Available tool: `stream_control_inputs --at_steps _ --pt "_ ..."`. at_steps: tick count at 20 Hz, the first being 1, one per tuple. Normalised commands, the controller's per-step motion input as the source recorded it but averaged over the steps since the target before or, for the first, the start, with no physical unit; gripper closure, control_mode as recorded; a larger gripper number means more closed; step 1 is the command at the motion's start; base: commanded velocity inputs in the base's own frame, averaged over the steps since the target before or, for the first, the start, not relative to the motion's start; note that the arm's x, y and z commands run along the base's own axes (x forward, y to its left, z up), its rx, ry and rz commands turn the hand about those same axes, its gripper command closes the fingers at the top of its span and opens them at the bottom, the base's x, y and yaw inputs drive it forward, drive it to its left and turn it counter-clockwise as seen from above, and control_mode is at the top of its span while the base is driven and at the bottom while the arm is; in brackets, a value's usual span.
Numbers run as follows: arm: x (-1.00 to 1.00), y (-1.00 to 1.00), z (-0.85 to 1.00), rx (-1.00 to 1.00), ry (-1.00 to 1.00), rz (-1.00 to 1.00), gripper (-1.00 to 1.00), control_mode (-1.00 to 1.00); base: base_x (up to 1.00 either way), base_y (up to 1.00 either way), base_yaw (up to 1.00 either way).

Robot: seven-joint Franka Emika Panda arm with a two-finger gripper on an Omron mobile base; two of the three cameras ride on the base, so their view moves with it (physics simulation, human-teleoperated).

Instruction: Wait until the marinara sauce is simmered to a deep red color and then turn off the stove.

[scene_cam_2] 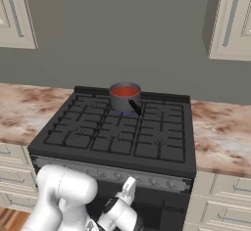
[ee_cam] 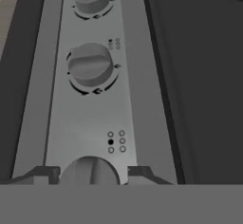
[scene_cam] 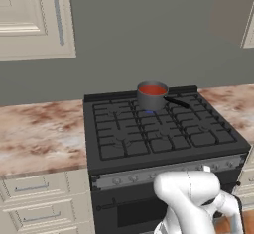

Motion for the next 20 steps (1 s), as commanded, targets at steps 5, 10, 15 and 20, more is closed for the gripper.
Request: stream_control_inputs --at_steps 5,10,15,20 --pt "0.0 -0.05 -0.41 0.56 -0.1 -0.42 1.0 -1.0 0.0 0.0 0.0" --pt "0.06 -0.13 -0.38 0.51 -0.03 -0.55 1.0 -1.0 0.0 0.0 0.0" --pt "0.01 -0.23 -0.48 0.48 -0.01 -0.67 1.0 -1.0 0.0 0.0 0.0" --pt "0.0 -0.3 -0.68 0.45 -0.01 -0.77 1.0 -1.0 0.0 0.0 0.0"
